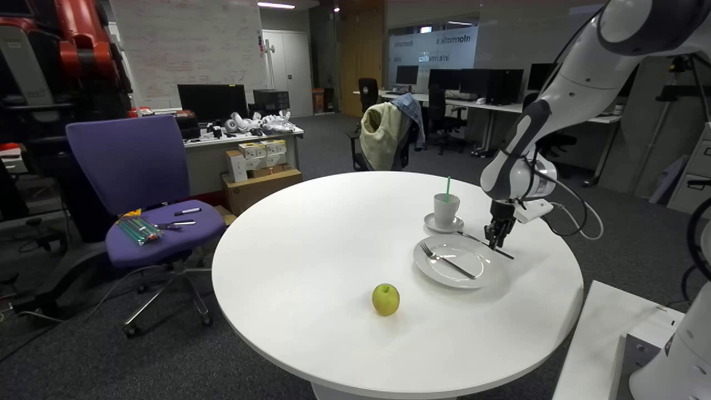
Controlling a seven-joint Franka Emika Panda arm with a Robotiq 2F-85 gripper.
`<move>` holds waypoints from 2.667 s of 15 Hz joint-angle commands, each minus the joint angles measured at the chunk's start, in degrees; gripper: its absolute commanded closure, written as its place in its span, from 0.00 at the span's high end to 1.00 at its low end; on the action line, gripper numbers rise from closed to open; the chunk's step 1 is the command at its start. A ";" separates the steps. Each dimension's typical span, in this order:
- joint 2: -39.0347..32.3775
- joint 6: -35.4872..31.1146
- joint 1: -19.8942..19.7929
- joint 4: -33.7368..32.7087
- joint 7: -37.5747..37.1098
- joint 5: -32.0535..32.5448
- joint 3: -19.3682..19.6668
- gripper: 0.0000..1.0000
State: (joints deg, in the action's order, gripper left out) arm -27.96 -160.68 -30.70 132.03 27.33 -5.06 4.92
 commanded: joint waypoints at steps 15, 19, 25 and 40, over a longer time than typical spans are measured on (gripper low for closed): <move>-1.00 -0.84 0.84 -0.86 -1.73 0.91 0.93 0.03; -0.44 -1.19 0.54 -0.25 -1.19 0.85 0.71 0.03; 2.11 -0.89 -0.48 1.92 0.61 0.70 0.06 0.03; 15.35 0.26 -4.51 14.05 15.17 -1.37 -1.36 0.03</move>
State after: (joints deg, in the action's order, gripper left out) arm -18.57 -160.52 -34.74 141.78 39.02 -5.18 4.15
